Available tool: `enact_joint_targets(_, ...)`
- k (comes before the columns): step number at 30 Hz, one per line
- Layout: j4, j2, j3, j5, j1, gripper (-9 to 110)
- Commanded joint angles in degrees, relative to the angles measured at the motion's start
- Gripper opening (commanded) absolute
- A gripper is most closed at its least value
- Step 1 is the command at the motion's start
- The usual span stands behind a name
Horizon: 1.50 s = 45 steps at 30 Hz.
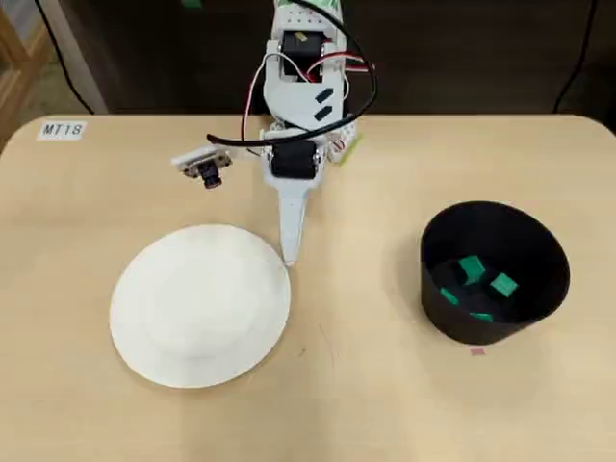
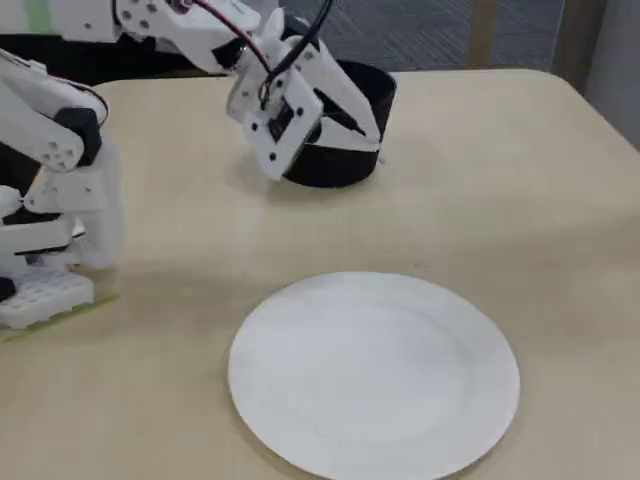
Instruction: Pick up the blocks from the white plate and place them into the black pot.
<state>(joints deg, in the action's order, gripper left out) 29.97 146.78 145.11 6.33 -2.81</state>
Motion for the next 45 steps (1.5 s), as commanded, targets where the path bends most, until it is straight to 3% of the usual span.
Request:
enact_joint_targets(1,1.5,6.5,4.1,-0.1,0.8,-2)
enact_joint_targets(12,10.2,39.5,26.2,-1.8,1.8,-2)
enact_joint_targets(45,10.7,39.6,31.7,0.9,2.6,-2)
